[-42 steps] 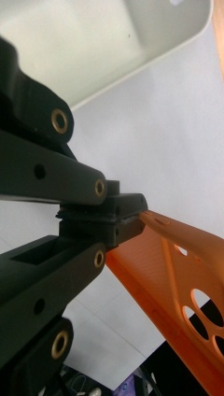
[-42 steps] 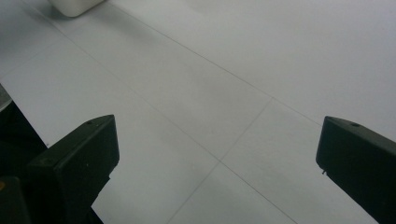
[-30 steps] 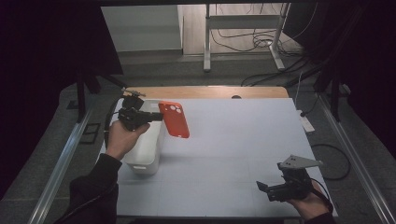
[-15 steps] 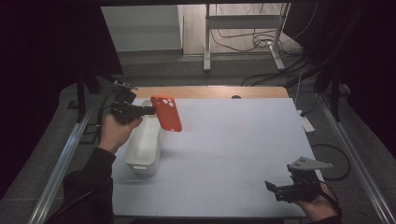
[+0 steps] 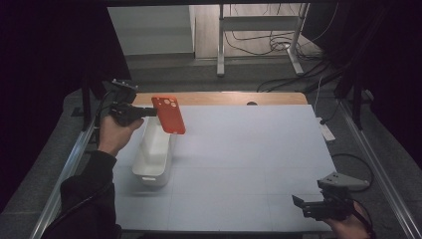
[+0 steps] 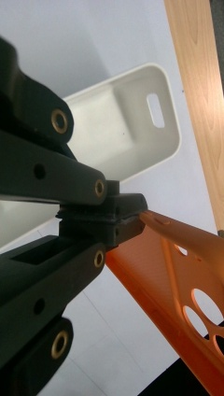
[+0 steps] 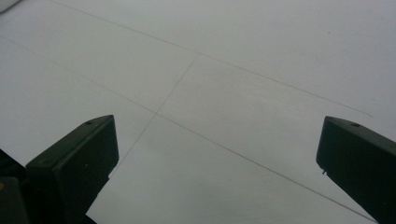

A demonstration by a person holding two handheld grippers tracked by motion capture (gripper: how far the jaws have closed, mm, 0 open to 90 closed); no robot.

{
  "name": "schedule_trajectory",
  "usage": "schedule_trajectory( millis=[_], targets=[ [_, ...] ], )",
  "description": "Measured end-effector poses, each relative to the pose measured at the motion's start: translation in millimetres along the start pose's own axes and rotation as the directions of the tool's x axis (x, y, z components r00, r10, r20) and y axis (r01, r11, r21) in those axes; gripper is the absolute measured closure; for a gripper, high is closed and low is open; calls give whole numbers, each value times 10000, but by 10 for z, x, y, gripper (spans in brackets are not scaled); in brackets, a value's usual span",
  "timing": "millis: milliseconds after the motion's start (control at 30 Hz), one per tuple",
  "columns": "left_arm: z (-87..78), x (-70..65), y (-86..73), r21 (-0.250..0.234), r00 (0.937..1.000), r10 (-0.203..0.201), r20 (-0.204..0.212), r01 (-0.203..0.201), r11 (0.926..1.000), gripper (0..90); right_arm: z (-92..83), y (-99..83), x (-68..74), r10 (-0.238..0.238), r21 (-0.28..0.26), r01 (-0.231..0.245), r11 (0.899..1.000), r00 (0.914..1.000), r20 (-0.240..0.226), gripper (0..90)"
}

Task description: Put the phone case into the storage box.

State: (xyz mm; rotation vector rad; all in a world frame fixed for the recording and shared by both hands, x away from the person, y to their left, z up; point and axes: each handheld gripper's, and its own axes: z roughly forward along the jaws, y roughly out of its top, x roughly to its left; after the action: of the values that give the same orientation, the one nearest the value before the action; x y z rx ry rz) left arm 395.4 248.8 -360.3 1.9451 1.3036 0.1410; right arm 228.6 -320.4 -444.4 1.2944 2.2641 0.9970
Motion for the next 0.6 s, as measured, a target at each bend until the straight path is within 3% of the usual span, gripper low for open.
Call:
schedule_trajectory(
  millis=[600],
  targets=[
    [-49, 189, 143, 225, 9964, -117, -839, 136, 9997, 890, -60, -33, 4, 10, -215, -4, 9998, 9996, 273, 0]
  ],
)
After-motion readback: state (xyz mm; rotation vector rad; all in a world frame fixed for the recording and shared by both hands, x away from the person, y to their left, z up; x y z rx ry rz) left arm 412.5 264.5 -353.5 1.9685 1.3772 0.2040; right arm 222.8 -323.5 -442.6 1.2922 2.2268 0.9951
